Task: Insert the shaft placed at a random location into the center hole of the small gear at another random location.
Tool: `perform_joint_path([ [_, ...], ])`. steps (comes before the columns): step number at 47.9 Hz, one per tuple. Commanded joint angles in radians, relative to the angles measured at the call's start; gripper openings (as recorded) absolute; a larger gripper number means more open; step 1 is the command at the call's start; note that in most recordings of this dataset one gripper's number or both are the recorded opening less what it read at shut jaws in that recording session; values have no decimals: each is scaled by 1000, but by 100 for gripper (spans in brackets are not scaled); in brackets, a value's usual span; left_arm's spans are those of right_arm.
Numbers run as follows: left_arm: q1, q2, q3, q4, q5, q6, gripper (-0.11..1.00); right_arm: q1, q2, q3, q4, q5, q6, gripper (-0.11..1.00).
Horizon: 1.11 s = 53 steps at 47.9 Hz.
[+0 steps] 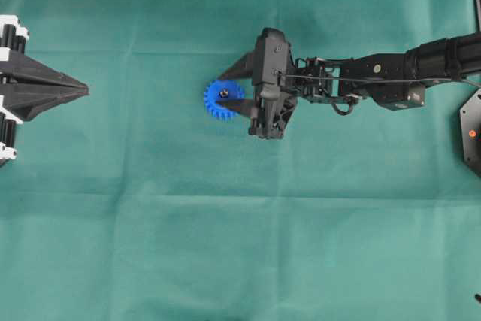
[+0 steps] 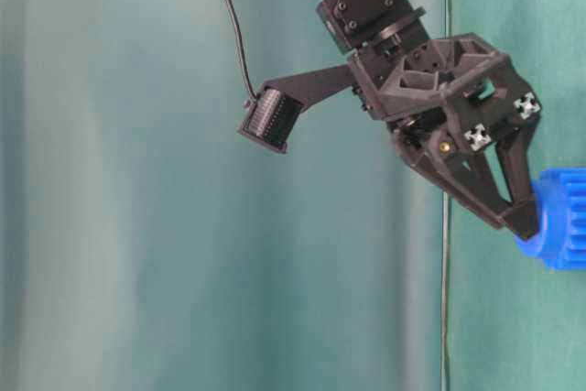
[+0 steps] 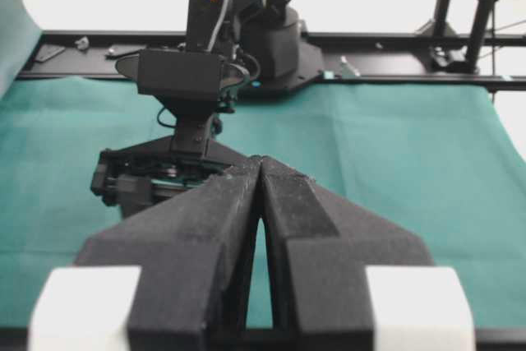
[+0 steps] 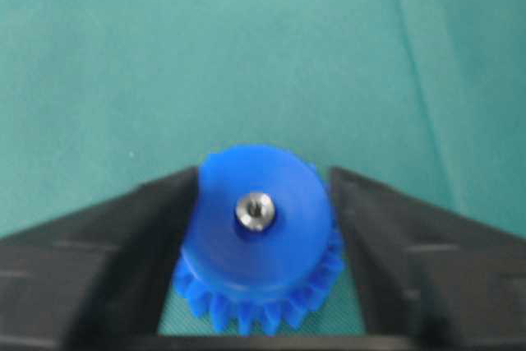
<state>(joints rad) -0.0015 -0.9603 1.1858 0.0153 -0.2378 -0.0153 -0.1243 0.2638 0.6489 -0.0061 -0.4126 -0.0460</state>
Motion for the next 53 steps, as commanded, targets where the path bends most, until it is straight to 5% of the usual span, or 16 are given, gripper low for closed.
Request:
perform_joint_path([
  [1,0,8,-18,2,-5,2,0,0,-20,-23,2,-15,-6,80],
  [53,0,6,-18,3,-2,2,0,8,-278,21,-2,120,-8,74],
])
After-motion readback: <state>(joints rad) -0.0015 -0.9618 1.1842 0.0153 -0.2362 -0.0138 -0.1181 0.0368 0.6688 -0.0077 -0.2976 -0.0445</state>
